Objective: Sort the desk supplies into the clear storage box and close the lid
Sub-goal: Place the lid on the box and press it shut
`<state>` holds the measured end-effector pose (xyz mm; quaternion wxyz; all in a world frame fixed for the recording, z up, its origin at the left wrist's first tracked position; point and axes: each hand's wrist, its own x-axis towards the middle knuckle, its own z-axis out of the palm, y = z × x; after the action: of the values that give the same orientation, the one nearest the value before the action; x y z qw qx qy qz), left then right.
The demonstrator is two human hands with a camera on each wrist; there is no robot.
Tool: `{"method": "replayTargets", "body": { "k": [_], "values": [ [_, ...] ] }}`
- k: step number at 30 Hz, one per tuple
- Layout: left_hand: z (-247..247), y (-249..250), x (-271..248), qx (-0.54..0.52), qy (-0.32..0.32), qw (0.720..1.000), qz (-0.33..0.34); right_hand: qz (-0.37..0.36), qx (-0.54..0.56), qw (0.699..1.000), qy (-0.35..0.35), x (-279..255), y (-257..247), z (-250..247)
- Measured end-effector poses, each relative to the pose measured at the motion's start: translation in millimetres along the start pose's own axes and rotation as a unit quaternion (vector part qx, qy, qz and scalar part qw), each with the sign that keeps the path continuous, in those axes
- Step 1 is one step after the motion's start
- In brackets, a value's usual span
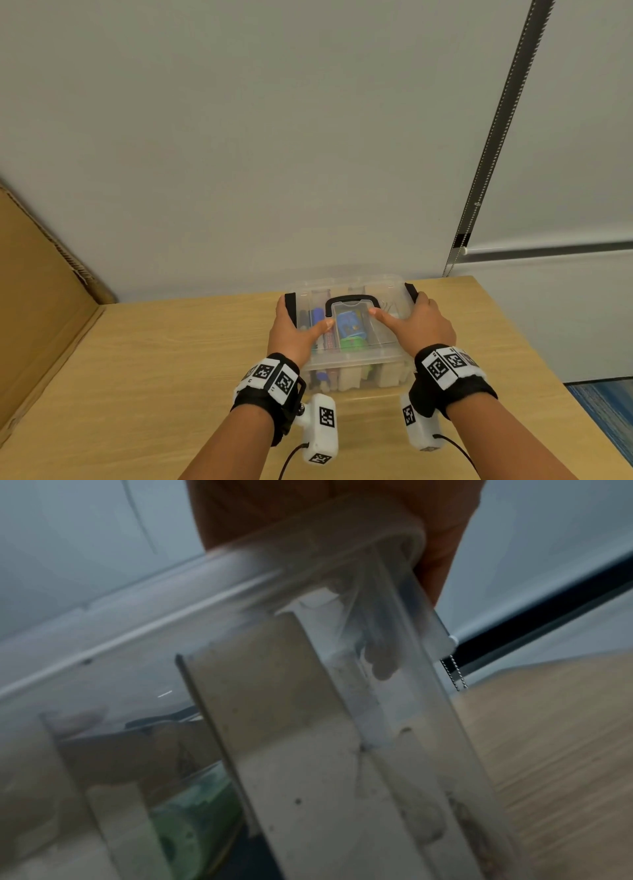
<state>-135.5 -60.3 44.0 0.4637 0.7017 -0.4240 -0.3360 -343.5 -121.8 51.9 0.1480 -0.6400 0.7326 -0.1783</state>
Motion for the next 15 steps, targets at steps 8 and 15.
{"method": "replayTargets", "body": {
  "k": [8,15],
  "values": [
    [1,3,-3,0.007,0.011,1.0,-0.013,-0.069,-0.112,0.991,-0.007,9,-2,-1],
    [-3,9,-7,0.073,-0.003,0.997,-0.011,-0.052,0.055,0.997,0.006,5,7,5]
  ]
}}
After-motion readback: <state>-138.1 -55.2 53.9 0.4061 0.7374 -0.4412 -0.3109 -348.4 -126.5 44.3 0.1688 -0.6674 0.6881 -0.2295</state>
